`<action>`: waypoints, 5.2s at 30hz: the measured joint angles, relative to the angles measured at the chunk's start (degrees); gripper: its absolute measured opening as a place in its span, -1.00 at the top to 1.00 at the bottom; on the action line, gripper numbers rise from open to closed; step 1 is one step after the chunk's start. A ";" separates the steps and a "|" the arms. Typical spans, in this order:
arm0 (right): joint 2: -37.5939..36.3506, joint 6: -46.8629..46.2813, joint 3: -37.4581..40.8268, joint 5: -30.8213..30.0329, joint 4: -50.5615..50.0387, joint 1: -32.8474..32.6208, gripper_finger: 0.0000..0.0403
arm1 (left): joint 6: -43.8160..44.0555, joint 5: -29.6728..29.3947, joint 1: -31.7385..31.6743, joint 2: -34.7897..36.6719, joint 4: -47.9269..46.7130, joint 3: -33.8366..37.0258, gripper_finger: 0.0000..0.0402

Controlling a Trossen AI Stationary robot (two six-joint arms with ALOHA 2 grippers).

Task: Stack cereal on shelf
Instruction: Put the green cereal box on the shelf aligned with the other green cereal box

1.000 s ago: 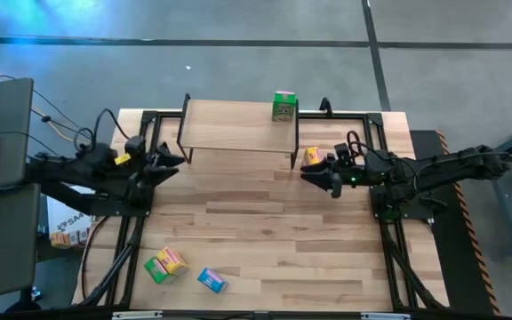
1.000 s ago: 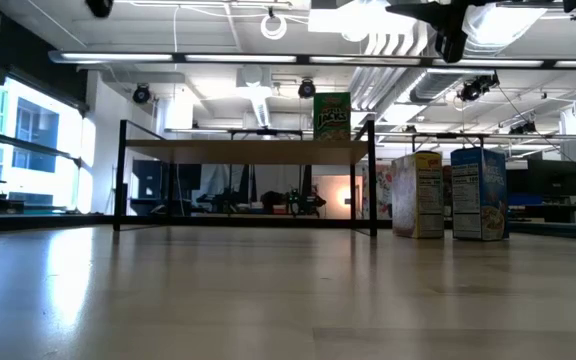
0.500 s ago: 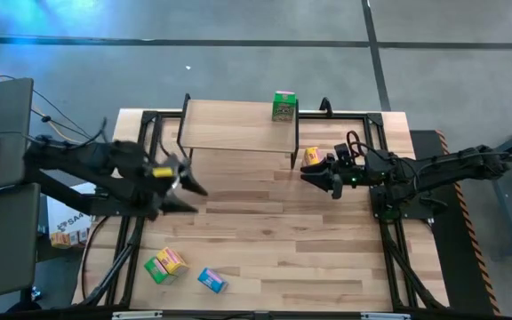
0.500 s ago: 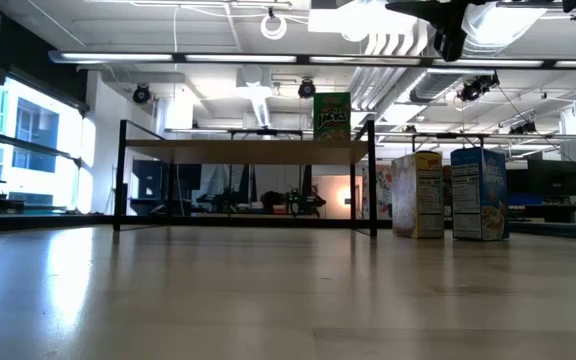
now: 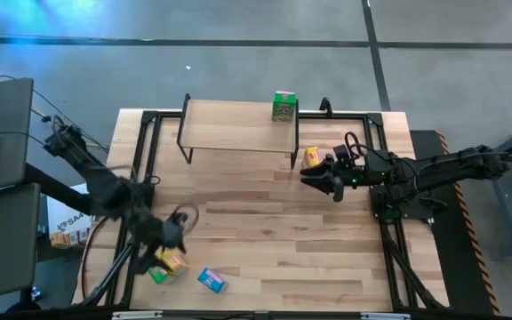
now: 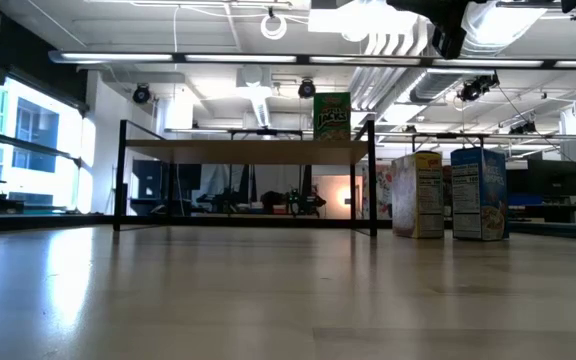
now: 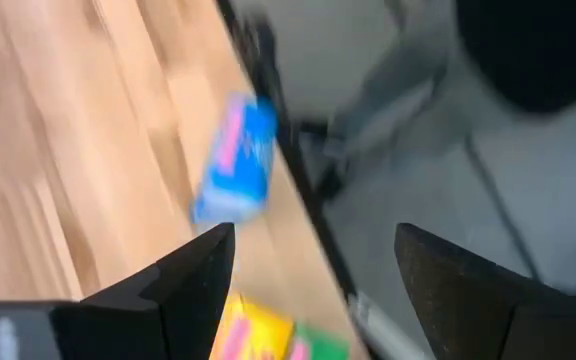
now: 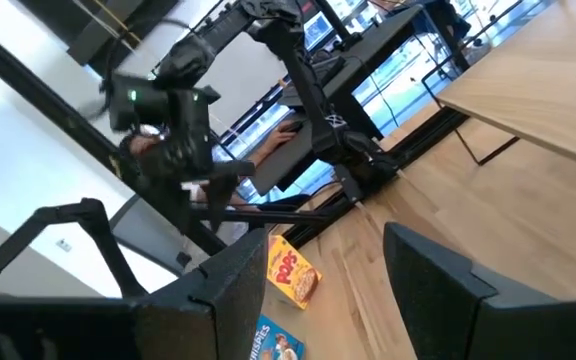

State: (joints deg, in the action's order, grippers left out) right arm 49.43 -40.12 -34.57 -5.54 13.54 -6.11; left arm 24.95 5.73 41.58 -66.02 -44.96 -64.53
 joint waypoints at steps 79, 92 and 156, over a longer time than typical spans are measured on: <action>0.02 0.09 -0.02 -2.67 -0.79 0.02 0.02 | 0.48 -18.39 27.68 -16.76 -14.74 0.09 -0.33; 0.02 0.08 -0.02 -3.23 -0.79 0.02 0.02 | 0.98 -22.00 28.28 -16.92 -14.72 0.09 -0.33; 0.02 0.07 -0.02 -5.23 -0.78 0.00 0.02 | 4.34 -24.73 32.10 -18.73 -14.96 0.11 -0.33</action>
State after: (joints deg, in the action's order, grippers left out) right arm 49.45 -40.05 -34.59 -10.77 12.76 -6.11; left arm 29.29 -19.00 73.68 -84.75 -59.92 -64.42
